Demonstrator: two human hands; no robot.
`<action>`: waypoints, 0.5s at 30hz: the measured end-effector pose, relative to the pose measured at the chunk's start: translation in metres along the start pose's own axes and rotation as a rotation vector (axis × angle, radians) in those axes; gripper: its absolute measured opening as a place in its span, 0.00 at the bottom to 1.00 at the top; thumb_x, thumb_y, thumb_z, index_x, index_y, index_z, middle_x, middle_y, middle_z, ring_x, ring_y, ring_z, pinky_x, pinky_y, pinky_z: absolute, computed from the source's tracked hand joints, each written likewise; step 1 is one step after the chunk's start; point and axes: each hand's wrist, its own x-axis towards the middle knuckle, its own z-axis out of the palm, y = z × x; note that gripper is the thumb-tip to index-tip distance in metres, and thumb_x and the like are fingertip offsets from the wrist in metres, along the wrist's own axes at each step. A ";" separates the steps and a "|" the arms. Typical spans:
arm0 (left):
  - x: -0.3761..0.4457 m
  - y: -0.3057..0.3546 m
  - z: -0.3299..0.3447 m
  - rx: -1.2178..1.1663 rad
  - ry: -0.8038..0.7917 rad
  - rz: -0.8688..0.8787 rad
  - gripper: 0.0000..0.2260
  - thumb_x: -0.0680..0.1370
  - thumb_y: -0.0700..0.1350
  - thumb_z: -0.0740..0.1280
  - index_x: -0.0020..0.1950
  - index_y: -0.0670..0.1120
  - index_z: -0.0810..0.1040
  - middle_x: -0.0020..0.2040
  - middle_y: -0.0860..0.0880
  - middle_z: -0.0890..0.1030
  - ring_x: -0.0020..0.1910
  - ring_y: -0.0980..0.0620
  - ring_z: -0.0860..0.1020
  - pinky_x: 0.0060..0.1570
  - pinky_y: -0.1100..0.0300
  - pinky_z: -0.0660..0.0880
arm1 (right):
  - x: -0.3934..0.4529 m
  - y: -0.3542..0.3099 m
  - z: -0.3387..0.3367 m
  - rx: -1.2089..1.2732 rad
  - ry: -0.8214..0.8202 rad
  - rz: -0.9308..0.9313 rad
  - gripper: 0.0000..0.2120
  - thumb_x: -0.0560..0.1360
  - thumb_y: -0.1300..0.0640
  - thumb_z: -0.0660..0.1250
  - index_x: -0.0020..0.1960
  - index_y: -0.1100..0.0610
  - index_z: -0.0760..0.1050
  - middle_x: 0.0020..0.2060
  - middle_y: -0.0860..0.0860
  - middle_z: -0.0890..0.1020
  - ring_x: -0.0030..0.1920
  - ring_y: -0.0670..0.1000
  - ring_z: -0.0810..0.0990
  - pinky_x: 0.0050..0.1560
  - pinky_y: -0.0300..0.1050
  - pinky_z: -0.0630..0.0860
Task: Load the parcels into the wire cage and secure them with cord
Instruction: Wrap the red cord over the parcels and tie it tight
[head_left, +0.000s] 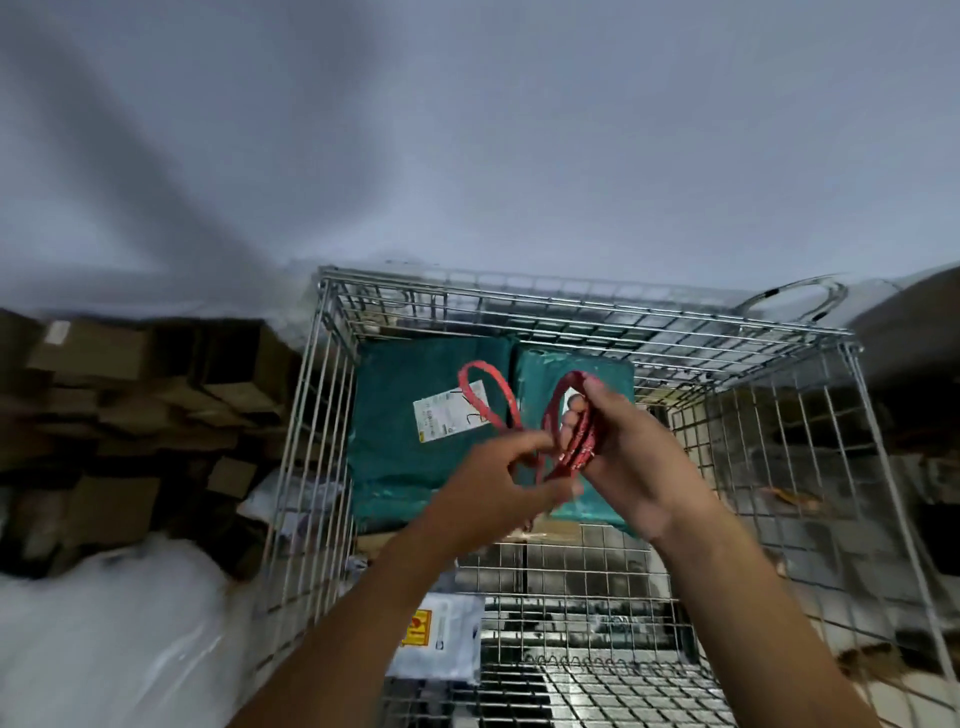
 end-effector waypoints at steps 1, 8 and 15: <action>-0.002 -0.002 0.007 -0.051 -0.050 0.000 0.10 0.75 0.54 0.76 0.53 0.54 0.82 0.42 0.52 0.83 0.40 0.55 0.82 0.43 0.56 0.82 | 0.004 -0.002 0.004 0.075 -0.005 0.012 0.06 0.81 0.57 0.66 0.53 0.60 0.78 0.37 0.52 0.80 0.36 0.47 0.80 0.41 0.40 0.82; 0.003 -0.015 0.016 0.001 0.166 -0.034 0.07 0.81 0.57 0.65 0.55 0.60 0.81 0.48 0.56 0.84 0.44 0.64 0.80 0.44 0.69 0.74 | 0.041 -0.026 -0.007 0.015 0.050 -0.057 0.08 0.83 0.59 0.63 0.56 0.59 0.79 0.42 0.52 0.84 0.40 0.48 0.84 0.42 0.40 0.83; 0.018 -0.009 -0.013 0.109 0.591 -0.080 0.13 0.85 0.53 0.60 0.64 0.70 0.75 0.58 0.70 0.79 0.58 0.71 0.77 0.51 0.76 0.73 | 0.051 -0.028 -0.062 -0.420 0.120 0.092 0.11 0.83 0.57 0.62 0.58 0.62 0.79 0.39 0.59 0.84 0.34 0.55 0.83 0.35 0.45 0.78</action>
